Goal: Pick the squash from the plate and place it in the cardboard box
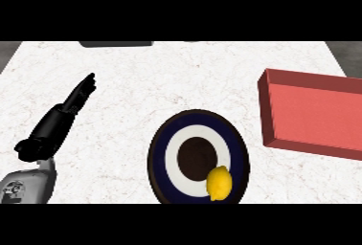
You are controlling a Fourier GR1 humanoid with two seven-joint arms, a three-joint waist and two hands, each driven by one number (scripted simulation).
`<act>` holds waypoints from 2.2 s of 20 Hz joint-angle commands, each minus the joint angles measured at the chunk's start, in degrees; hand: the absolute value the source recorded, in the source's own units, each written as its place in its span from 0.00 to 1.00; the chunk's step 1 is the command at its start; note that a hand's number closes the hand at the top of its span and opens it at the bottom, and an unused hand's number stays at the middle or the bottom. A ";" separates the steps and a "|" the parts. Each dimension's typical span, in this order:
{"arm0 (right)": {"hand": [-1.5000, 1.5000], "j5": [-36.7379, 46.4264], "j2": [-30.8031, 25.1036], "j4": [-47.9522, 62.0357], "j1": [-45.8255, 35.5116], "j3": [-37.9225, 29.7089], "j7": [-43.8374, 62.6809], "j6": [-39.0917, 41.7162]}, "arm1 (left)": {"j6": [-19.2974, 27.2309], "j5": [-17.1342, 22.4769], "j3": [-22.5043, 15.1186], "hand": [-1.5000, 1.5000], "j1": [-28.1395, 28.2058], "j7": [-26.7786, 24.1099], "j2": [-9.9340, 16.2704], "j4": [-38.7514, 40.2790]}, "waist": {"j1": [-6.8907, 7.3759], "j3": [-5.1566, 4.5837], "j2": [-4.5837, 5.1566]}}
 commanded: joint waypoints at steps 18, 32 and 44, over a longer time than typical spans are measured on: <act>1.00 -32.65 -3.13 31.67 -31.88 -39.26 17.94 15.46 | -0.59 -0.57 -1.91 0.50 -1.72 0.41 -1.55 -0.59 | 3.14 0.07 0.58; 1.00 -13.67 -14.66 66.02 -44.57 -20.47 0.42 22.76 | -1.37 -1.00 -1.80 0.50 -4.52 0.32 -1.33 2.09 | 3.53 0.06 0.82; 0.00 -25.87 -10.75 81.75 -53.59 -22.91 -17.15 28.67 | -1.94 -0.98 -1.21 0.50 -3.03 -1.42 -0.78 2.93 | 3.53 0.09 0.51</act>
